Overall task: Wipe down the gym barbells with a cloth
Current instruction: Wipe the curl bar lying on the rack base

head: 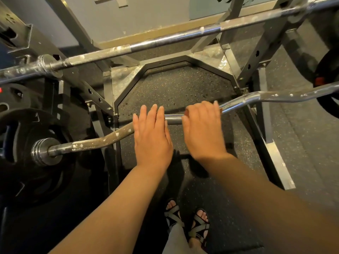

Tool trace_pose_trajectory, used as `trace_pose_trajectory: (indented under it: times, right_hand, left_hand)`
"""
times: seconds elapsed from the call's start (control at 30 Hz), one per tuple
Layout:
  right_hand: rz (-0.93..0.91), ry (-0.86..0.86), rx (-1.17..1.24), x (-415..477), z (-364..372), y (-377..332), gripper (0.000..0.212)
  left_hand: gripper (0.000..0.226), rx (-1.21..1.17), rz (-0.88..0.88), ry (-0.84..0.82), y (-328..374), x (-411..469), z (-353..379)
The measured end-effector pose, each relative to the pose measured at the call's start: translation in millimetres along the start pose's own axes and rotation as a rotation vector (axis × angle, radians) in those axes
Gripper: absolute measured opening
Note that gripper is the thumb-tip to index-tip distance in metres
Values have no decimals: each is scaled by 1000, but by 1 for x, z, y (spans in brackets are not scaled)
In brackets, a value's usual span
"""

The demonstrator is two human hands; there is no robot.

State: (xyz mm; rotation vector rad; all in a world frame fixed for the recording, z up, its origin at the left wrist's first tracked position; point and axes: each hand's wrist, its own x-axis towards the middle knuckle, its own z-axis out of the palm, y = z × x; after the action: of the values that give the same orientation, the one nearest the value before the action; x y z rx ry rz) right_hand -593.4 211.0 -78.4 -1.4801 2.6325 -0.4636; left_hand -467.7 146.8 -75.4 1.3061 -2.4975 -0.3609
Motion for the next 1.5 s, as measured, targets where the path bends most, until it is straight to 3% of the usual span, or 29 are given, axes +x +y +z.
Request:
trace_pose_trajectory:
  times: [0.07, 0.17, 0.27, 0.37, 0.43, 0.63, 0.77, 0.83, 0.97, 1.1, 1.23, 1.33, 1.5]
  right_hand:
    - [-95, -32, 10, -2, -1, -1, 36]
    - [-205, -84, -175, 4, -16, 31, 39]
    - [-56, -74, -162, 2, -22, 47, 43]
    - [93, 42, -58, 0, -4, 13, 44]
    - [97, 52, 14, -1, 9, -15, 41]
    - [-257, -13, -50, -2, -9, 19, 35]
    - [43, 66, -69, -1, -13, 27, 42]
    - [94, 107, 9, -3, -1, 4, 41]
    - [-106, 122, -87, -13, 13, -14, 41]
    - [-358, 48, -56, 3, -14, 34, 35]
    - [-182, -5, -74, 12, -37, 75, 31]
    - [-54, -20, -112, 7, -25, 51, 38]
    - [-335, -138, -105, 13, -25, 53, 37]
  left_hand:
    - [51, 6, 6, 1, -1, 0, 1]
    - [49, -4, 28, 3, -3, 1, 0]
    - [46, -33, 34, 16, -3, 2, 0]
    - [45, -63, 55, 20, -4, 3, 2]
    - [46, -65, 70, 7, -7, 4, 2]
    - [47, -41, 92, -31, -13, 5, -1]
    - [40, -40, 107, 71, -7, 2, 5]
    - [39, -34, 94, 90, -7, 4, 8]
    - [46, -25, 39, -25, -5, 7, 4]
    - [48, -50, 8, -21, -2, 7, -1]
    - [47, -24, -55, 37, 12, 4, 4]
    - [47, 2, -98, 53, 33, 5, 12]
    - [51, -26, -40, 9, 62, 0, 32]
